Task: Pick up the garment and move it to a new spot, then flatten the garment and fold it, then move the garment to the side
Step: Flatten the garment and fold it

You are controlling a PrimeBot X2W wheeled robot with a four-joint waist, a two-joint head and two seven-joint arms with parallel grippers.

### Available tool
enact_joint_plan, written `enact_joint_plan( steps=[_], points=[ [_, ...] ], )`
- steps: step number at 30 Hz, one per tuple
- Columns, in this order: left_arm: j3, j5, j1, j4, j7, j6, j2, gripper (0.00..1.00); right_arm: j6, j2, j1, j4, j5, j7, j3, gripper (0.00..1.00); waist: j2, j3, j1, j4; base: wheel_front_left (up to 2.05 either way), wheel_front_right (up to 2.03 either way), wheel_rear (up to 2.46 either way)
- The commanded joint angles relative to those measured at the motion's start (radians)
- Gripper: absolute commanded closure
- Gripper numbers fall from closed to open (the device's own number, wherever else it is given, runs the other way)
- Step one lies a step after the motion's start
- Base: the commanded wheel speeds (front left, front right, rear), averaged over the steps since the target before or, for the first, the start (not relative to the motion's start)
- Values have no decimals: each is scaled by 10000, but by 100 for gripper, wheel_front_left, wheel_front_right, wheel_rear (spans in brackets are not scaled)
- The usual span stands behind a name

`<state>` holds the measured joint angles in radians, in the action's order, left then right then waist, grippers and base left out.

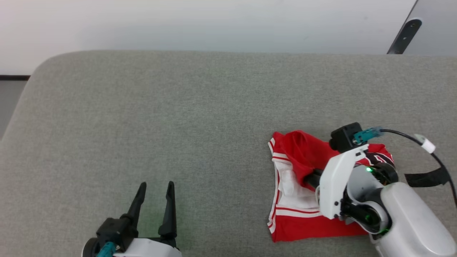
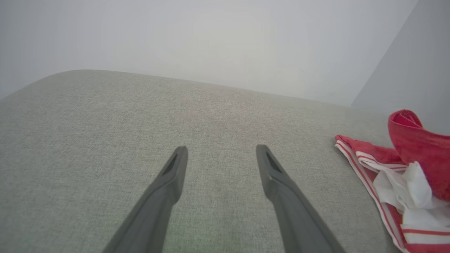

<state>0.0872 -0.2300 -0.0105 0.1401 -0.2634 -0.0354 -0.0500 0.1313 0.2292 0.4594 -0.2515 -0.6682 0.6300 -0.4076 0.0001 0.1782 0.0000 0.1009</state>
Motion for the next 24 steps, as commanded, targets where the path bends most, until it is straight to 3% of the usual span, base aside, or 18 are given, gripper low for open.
enact_joint_plan(
  steps=[1,5,6,8,9,10,18,24],
  points=[
    [19,-63,-61,18,-5,26,0,0,-12,-76,88,-75,24,-105,-68,100,-1,40,0,54,0,0,0],
    [79,-95,-98,53,-5,67,0,0,-12,-161,266,-740,64,-570,-406,100,-1,66,0,115,0,0,0],
    [82,-102,-103,62,-5,68,2,0,-12,-177,284,-859,32,-667,-479,92,-1,65,0,116,0,0,0],
    [49,-98,-84,89,-5,60,1,0,-12,-193,330,-1026,-65,-806,-660,55,-1,32,0,91,0,0,0],
    [11,-89,-51,100,-5,57,1,0,-12,-231,353,-1095,-167,-889,-712,50,-1,5,0,50,0,0,0],
    [-10,-89,-23,120,-5,43,2,0,-12,-254,358,-1154,-230,-932,-759,0,-1,-26,0,21,0,0,0],
    [2,-267,3,279,-5,-97,1,0,-12,-101,347,-920,-765,-1323,-1092,0,-1,-467,0,-347,0,0,0],
    [-69,-236,-182,499,-5,-267,1,0,-12,685,73,-83,-844,-2133,-1416,0,-1,-833,0,-728,0,0,0]
  ],
)
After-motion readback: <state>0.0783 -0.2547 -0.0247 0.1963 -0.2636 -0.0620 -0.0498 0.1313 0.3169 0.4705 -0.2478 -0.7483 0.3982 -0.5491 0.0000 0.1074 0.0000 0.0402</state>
